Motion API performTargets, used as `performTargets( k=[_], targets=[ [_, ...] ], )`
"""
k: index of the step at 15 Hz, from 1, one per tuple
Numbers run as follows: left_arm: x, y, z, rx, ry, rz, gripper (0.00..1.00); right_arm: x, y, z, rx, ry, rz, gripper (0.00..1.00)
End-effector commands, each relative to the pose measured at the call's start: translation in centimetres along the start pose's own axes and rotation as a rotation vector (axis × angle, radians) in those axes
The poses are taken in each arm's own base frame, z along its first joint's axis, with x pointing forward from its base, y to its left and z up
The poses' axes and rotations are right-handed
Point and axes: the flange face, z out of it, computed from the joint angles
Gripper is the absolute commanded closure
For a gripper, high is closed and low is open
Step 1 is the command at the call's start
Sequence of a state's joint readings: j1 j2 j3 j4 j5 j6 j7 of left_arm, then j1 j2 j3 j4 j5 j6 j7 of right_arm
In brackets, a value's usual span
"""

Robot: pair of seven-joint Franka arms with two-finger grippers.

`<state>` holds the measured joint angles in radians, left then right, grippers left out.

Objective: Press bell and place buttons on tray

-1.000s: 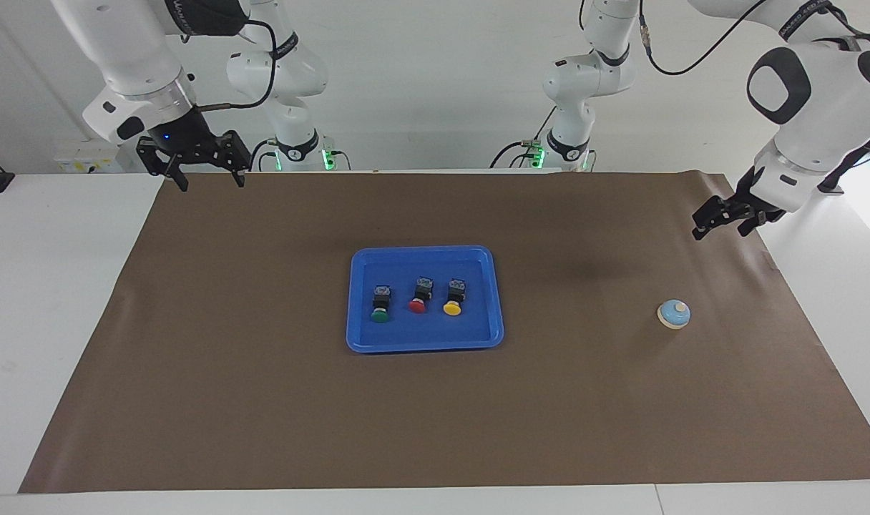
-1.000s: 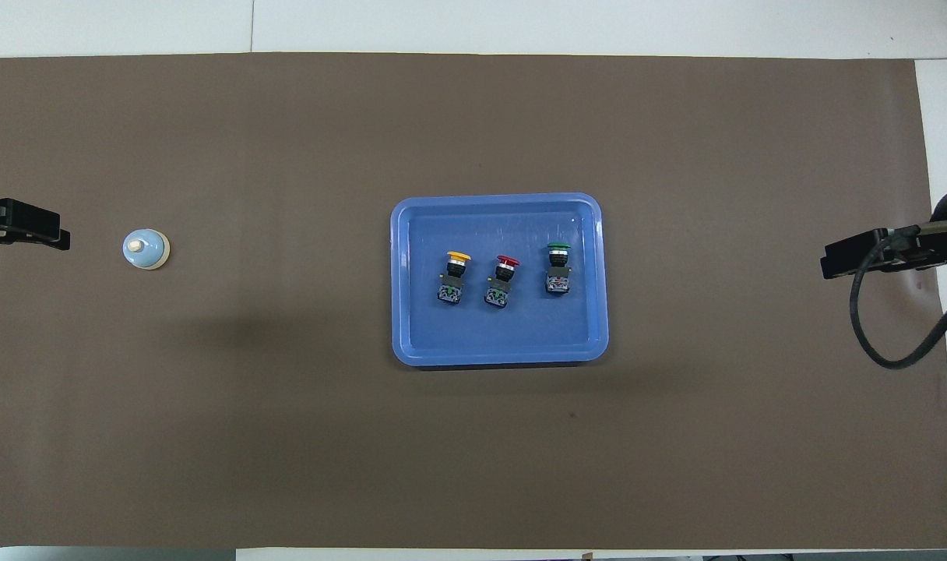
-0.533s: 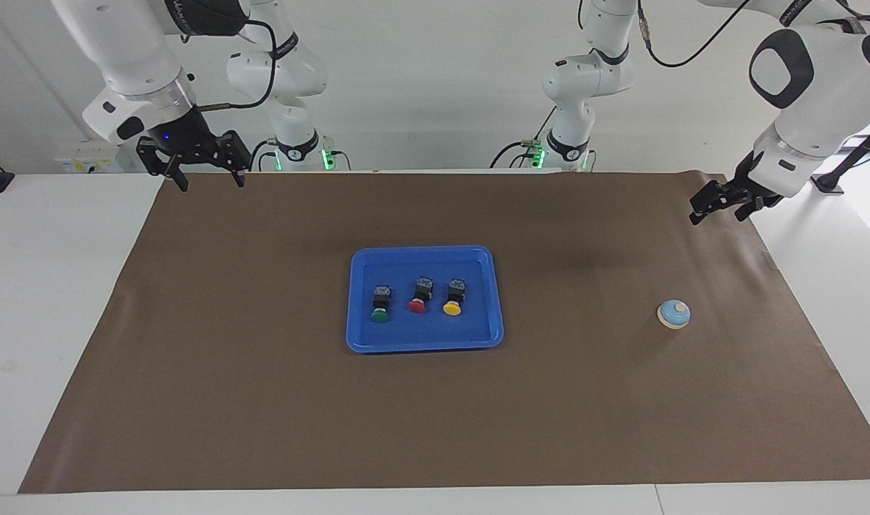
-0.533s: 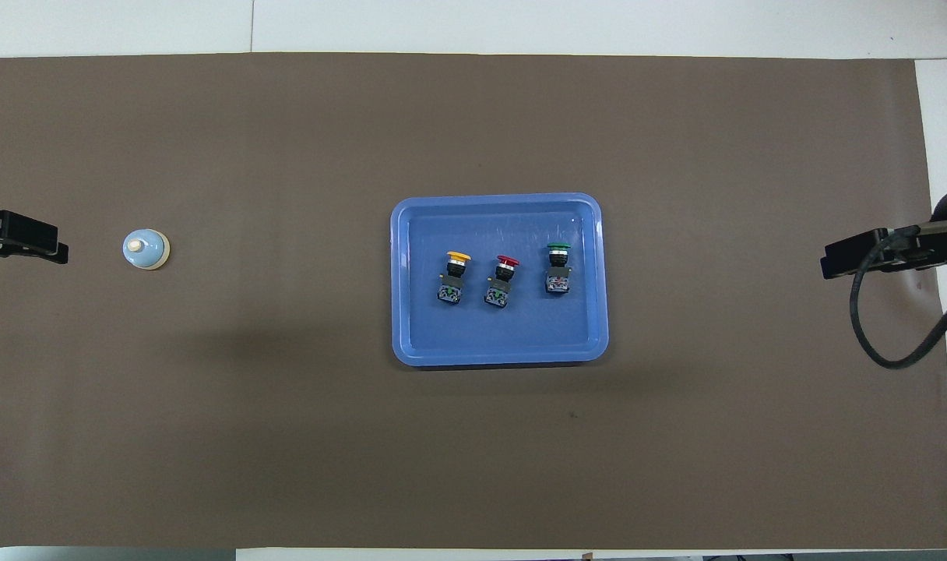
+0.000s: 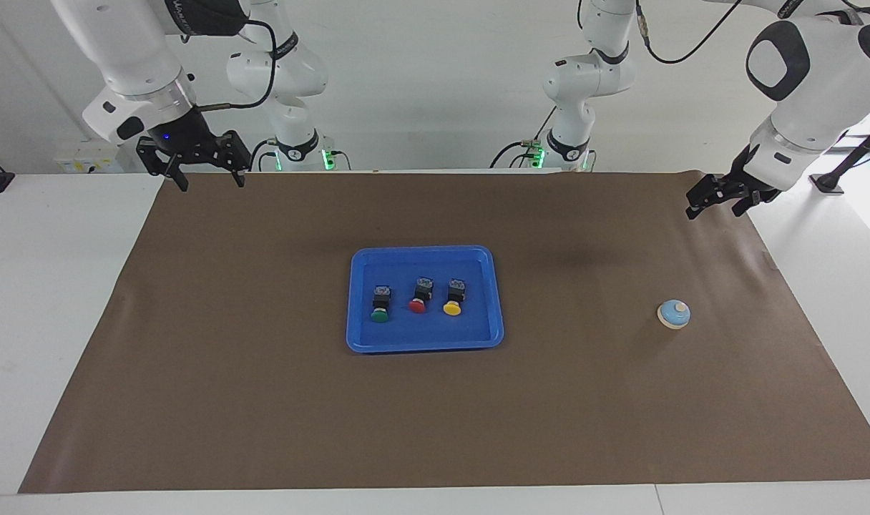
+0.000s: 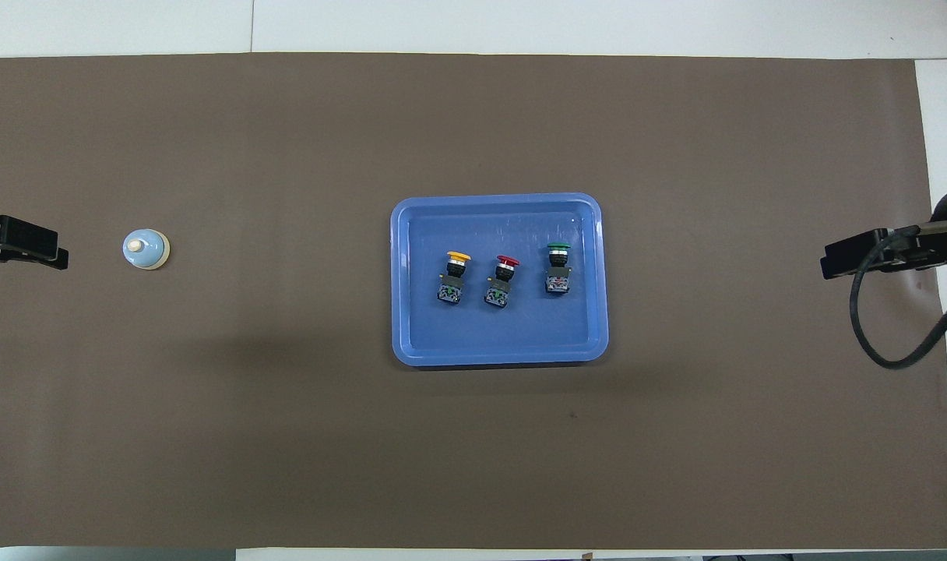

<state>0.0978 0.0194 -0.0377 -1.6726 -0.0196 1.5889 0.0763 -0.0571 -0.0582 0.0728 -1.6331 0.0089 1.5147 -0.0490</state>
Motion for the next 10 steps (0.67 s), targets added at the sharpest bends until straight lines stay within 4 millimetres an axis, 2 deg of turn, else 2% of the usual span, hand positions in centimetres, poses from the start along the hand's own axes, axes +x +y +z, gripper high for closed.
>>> performTargets(
  k=[1, 10],
  targets=[
    [-0.22, 3.00, -0.78, 0.016, -0.014, 0.051, 0.00, -0.50, 0.30, -0.09, -0.005, 0.005, -0.013, 0.00],
    [0.10, 3.52, -1.47, 0.009, 0.005, 0.055, 0.00, -0.50, 0.21, -0.09, -0.005, 0.005, -0.015, 0.00]
  ],
)
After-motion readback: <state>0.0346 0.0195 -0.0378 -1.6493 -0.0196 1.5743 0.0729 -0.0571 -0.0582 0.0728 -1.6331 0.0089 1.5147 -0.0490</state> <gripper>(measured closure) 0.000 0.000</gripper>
